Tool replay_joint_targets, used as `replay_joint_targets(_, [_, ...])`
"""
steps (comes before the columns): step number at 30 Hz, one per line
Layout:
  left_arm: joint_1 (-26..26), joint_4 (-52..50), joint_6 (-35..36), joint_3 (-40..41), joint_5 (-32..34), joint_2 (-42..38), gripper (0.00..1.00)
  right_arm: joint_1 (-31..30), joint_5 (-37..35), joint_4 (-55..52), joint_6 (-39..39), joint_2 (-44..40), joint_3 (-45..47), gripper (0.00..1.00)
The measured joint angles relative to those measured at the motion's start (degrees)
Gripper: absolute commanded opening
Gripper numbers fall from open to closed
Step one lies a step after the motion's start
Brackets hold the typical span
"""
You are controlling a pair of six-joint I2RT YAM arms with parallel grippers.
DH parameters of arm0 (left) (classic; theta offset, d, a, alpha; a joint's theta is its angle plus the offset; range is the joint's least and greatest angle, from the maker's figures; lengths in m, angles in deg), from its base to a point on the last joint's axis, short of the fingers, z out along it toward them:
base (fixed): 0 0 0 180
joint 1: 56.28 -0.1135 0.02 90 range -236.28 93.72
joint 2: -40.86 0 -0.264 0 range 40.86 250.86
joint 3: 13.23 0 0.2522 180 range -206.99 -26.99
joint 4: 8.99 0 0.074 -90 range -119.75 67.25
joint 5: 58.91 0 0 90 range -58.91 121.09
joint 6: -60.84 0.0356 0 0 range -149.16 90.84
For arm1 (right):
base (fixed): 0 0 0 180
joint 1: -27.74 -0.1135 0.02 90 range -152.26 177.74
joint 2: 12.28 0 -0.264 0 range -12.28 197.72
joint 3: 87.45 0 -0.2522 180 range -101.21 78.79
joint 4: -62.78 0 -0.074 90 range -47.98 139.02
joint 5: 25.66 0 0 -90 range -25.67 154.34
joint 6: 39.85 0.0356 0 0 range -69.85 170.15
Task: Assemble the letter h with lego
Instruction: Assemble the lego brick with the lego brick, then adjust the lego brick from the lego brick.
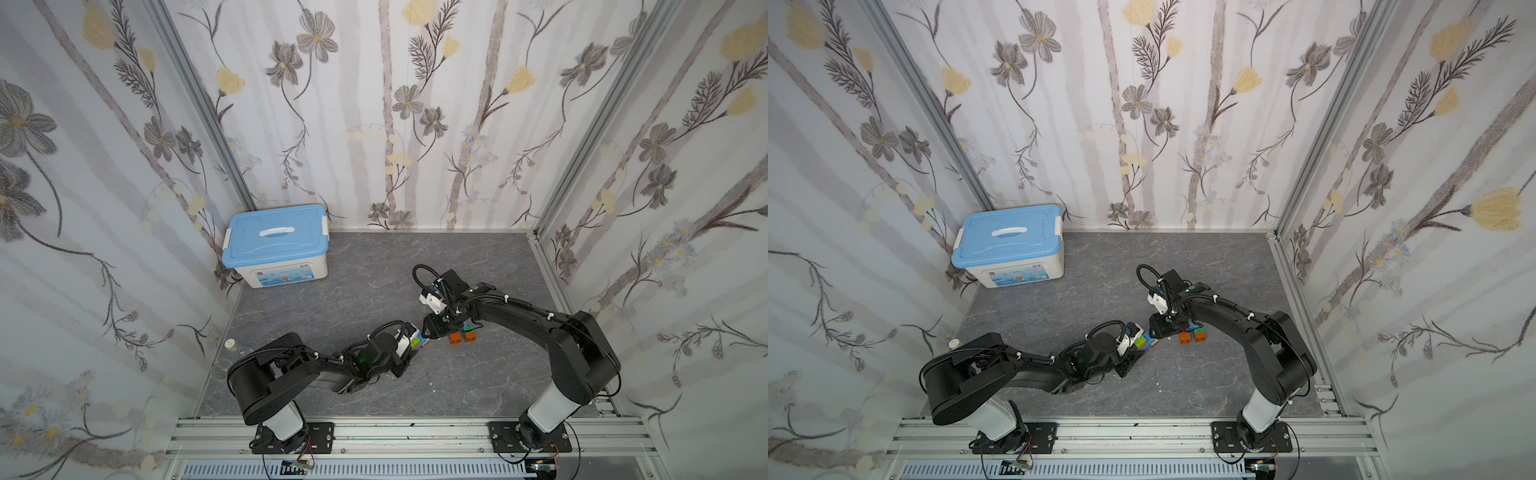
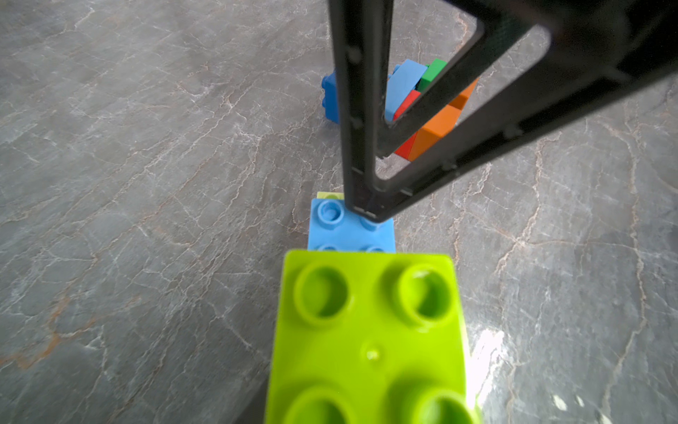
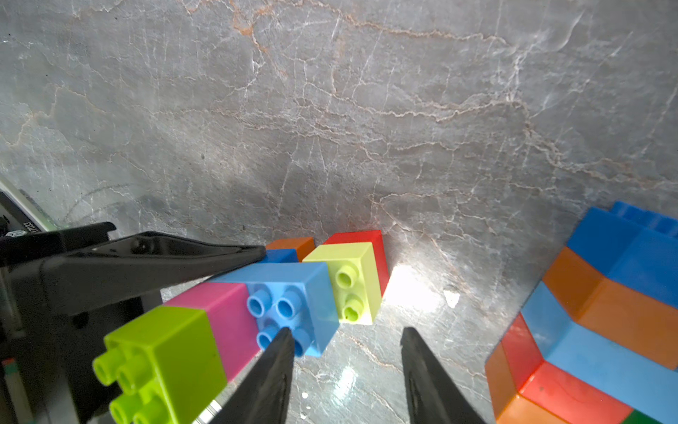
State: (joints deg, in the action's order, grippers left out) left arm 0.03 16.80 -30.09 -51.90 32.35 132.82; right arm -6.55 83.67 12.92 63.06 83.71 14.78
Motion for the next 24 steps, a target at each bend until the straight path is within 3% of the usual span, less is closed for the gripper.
replay_joint_targets(24, [-0.2,-1.2,0.5,2.5,1.3,-4.5,0.73,-4.4,0.6,-0.3,-1.2,7.4,-5.2,0.39])
